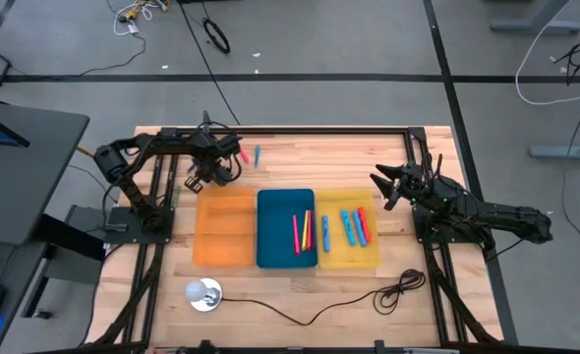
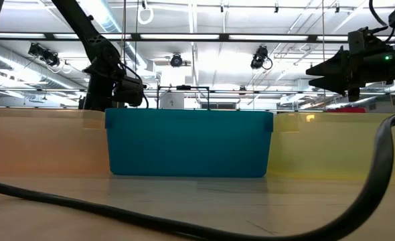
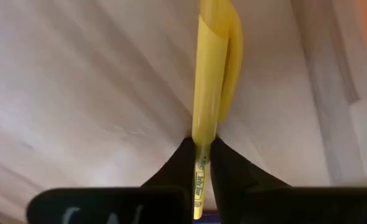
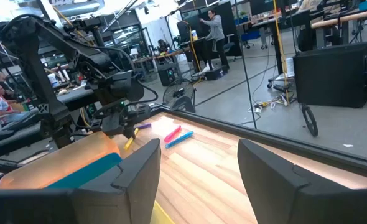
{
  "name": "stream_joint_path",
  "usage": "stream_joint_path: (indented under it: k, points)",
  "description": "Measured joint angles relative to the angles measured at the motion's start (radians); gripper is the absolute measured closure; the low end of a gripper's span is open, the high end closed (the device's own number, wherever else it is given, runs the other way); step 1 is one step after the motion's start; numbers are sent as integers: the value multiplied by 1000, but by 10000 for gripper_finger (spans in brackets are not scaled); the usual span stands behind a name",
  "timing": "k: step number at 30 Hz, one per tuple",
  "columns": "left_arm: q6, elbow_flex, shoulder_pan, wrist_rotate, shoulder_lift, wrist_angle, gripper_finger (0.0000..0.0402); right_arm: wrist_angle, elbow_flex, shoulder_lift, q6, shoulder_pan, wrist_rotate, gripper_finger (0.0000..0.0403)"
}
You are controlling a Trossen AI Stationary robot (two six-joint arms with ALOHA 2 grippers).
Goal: Pick & Place Markers
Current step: Put the yellow pen into the blue bin
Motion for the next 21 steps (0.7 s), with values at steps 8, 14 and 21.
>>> stream_joint_path:
  k: [8, 14, 21]
  points:
    - [-12, 44, -3, -13, -51, 0, 366, 0, 0, 0, 0, 0, 0, 188]
    - [0, 81, -14, -49, -96, -33, 372, 0, 0, 0, 0, 0, 0, 188]
    - [6, 155, -30, -82, -118, -67, 367, 0, 0, 0, 0, 0, 0, 188]
